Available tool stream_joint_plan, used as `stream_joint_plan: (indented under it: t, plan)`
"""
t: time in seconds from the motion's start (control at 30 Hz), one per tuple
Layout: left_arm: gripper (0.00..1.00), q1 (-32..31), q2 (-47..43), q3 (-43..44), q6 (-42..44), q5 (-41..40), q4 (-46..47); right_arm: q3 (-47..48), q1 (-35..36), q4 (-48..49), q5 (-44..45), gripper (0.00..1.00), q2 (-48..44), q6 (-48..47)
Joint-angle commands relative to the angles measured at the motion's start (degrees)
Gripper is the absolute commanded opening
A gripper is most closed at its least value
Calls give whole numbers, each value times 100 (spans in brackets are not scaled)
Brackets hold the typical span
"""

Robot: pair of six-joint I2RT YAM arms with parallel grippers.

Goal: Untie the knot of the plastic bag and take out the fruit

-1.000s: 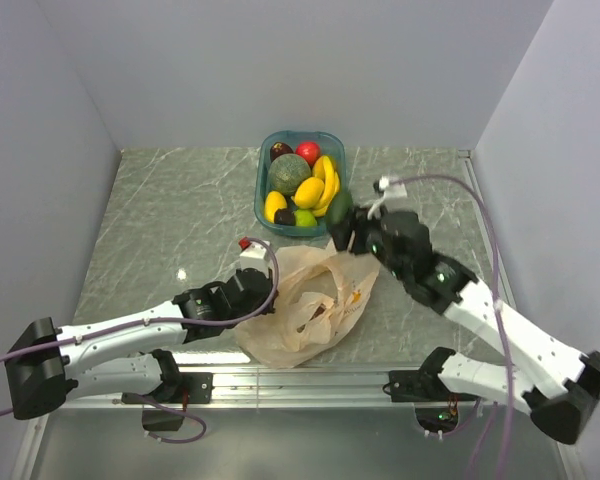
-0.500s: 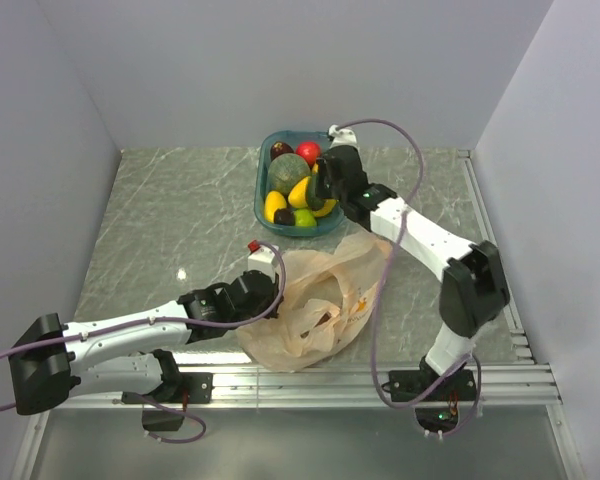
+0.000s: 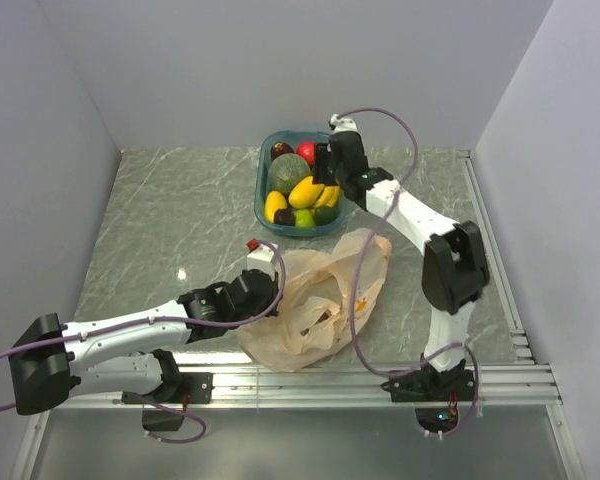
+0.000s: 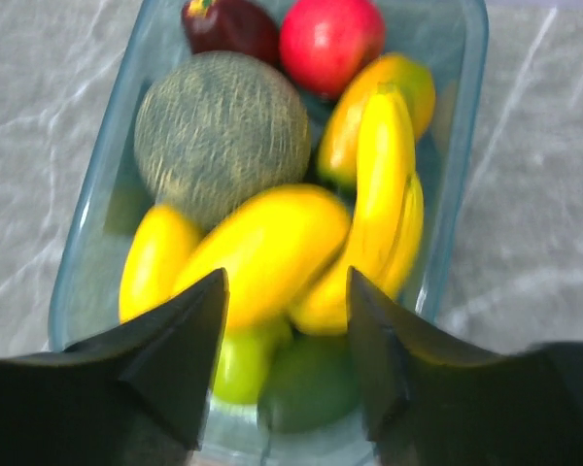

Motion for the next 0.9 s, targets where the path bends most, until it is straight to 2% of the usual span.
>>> stream_joint_plan:
  t: [0.0,0.03,0.13,0.33,0.47,0.57,0.6,0.67,0.73,0.77,0.8,0.83,0.87]
  plan:
    - [1,-21,-34,290,198,-241,153,-393,95,-273,-427,66,-1282,-361]
    - [1,-21,-8,317,224,-303,153,-699,182,-518,-401,71,-1477,-501]
    - [1,-12,71,396,409,-478,241,-1567,367,-731,-322,74,-2426,-721]
    - [1,199,440,747,1155,-778,758,-3053,771,-1258,-208,72,-4377,-504]
    - [2,375,800,1168,1884,-506,1540,-3908,1586,-1496,20,70,-5510,-29]
    - [10,401,1169,1458,2437,12,2208,-4497,1878,-1479,275,69,-5986,507]
    - [18,401,1327,1547,2526,187,2279,-4629,1931,-1426,250,69,-6292,612]
    - [27,384,1425,1871,2519,110,2149,-4894,1976,-1294,197,68,-6549,876]
    - [49,366,1355,1969,2335,-126,1921,-4973,1985,-1329,310,66,-6813,1052]
    - [64,366,1181,1943,2073,-206,1667,-4982,1985,-1373,450,66,-6910,1122]
    - [72,357,1075,1926,1888,-302,1499,-4991,1993,-1451,634,65,-6945,1175]
    - [78,357,960,1908,1372,-582,1280,-5026,1985,-1461,688,65,-6989,1185]
    - [82,349,863,1925,1089,-706,591,-5035,1993,-1470,733,64,-7033,1185]
